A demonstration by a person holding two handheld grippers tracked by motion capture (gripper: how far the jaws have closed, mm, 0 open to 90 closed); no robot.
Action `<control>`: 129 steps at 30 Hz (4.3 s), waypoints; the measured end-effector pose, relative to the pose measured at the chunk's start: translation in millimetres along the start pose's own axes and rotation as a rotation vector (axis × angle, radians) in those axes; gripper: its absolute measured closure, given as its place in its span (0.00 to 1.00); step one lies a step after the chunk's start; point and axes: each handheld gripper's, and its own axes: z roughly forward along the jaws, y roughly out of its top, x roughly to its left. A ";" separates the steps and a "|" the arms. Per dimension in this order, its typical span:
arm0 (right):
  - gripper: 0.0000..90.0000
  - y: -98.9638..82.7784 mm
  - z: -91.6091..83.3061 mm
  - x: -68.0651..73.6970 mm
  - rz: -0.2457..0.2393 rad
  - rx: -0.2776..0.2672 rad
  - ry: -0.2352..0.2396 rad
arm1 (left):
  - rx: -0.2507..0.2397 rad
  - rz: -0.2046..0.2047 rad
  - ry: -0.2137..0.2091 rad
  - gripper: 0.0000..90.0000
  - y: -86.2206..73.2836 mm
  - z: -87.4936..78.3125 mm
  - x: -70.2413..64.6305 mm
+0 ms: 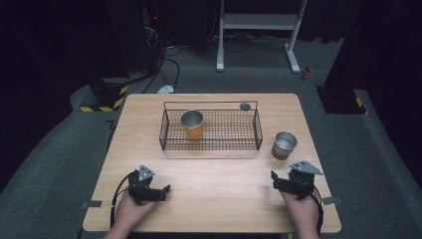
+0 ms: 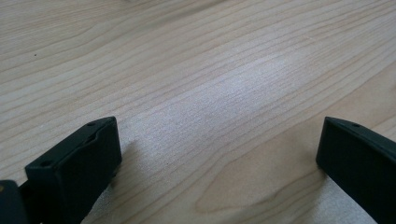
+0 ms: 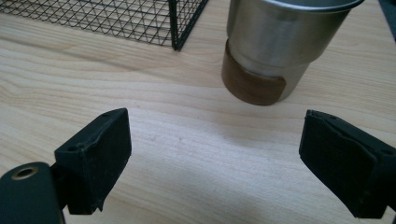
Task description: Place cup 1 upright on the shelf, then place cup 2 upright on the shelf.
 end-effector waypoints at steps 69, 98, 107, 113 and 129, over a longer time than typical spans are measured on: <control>0.10 42.9 63.7 -32.6 0.095 -0.069 -0.077 | 0.001 0.012 -0.012 0.00 -0.6 -0.7 -0.5; 0.20 51.0 65.9 -28.9 0.069 -0.088 -0.074 | 0.000 0.015 -0.010 0.00 -1.1 -0.9 -0.7; 0.20 52.4 51.0 -21.9 0.047 -0.120 -0.061 | 0.000 0.014 -0.008 0.00 -1.5 -1.4 -0.9; 0.20 49.0 44.2 -19.2 0.043 -0.126 -0.054 | 0.000 0.013 -0.008 0.00 -1.6 -1.4 -1.0; 0.20 51.6 24.5 6.7 0.005 -0.170 -0.004 | 0.002 0.013 -0.010 0.00 -0.8 -0.8 -0.9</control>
